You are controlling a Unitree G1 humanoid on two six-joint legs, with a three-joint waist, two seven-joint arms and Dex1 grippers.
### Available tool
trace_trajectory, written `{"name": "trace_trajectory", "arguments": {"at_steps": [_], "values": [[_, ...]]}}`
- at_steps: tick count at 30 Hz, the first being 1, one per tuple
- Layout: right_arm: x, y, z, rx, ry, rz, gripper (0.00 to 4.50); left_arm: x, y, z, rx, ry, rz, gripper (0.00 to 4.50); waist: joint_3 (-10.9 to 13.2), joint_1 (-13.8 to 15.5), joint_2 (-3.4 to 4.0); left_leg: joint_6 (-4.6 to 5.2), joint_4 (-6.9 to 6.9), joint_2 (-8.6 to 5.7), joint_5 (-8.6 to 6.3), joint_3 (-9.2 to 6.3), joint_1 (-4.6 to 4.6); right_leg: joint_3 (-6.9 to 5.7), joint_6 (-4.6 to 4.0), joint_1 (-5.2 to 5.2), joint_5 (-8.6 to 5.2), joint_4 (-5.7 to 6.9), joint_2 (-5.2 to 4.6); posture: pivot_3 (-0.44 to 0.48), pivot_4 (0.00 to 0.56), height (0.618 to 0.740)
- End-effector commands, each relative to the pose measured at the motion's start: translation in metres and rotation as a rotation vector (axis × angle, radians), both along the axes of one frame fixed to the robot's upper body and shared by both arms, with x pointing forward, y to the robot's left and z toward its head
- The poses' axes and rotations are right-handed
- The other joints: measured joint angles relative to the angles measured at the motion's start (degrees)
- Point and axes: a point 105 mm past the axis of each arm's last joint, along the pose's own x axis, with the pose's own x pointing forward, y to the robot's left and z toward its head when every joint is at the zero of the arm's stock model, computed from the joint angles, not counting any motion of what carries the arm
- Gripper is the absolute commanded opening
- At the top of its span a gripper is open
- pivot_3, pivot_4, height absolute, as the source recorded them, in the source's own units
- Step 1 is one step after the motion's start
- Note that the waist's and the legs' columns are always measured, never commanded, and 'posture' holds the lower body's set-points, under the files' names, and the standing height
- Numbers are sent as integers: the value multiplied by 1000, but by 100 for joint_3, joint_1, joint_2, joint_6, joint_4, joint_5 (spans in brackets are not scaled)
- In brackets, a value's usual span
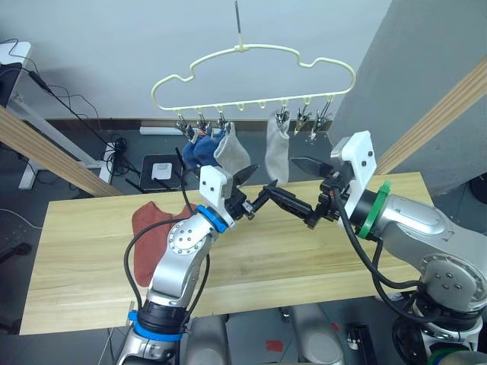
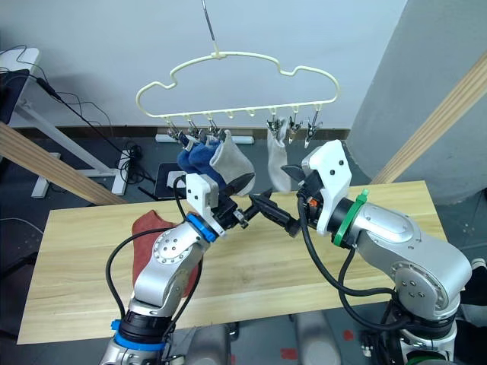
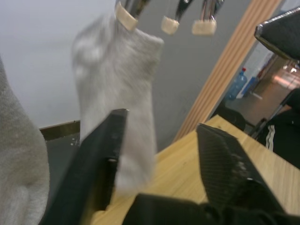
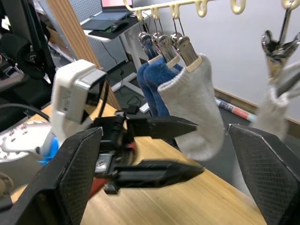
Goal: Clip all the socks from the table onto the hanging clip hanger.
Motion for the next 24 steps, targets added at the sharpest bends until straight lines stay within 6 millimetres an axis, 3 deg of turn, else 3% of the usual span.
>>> {"name": "trace_trajectory", "arguments": {"at_steps": [1, 6, 8, 11, 15, 18, 22, 24], "values": [[-8, -3, 8, -8, -72, 0, 4500, -20, 8, -1, 57, 3, -125, 3879, 0, -4, 0, 0, 0, 0, 0, 1, 0, 0, 0, 0, 0, 0, 0, -134, 353, 740], [0, -18, 7, -62, -116, -84, 4500, -43, 50, -20, 243, 102, -272, 3879, 1, -6, 1, 0, -10, 6, 0, 1, 4, 0, -1, -8, -3, 0, 5, -123, 356, 740], [2, -22, 7, -82, -142, -115, 4500, -42, 65, -18, 286, 94, -281, 3879, 1, 1, 1, -1, -10, 4, 0, 9, 4, 6, 0, -10, -3, -1, 1, -123, 356, 740], [5, -27, 8, -109, -177, -148, 4500, -24, 84, -3, 282, 82, -228, 3879, 1, 44, 1, -1, -8, 3, 1, 14, 3, 6, 1, -10, -4, -6, -2, -114, 355, 740], [11, -30, 14, -94, -210, -186, 4500, -10, 78, 27, 228, 30, -238, 3879, 1, 58, 1, -1, -4, 3, 1, 17, 1, 9, 1, -9, -4, -7, -2, -104, 353, 740], [18, -30, 19, -71, -235, -225, 4500, -14, 59, 51, 207, -15, -335, 3879, 1, 55, 1, 0, -4, 3, 1, 17, -3, 8, 2, -10, -4, -7, -1, -102, 354, 740], [26, -28, 20, -41, -247, -275, 4500, -20, 44, 64, 214, -18, -423, 3879, 1, 33, 1, 0, -5, 4, 1, 14, -2, 8, 2, -10, -4, -4, 1, -103, 351, 740], [30, -27, 19, -32, -247, -294, 4108, -21, 40, 68, 224, -35, -439, 3920, 1, 25, 1, 0, -6, 4, 1, 14, -2, 10, 1, -12, -4, -3, 2, -103, 351, 740]]}}
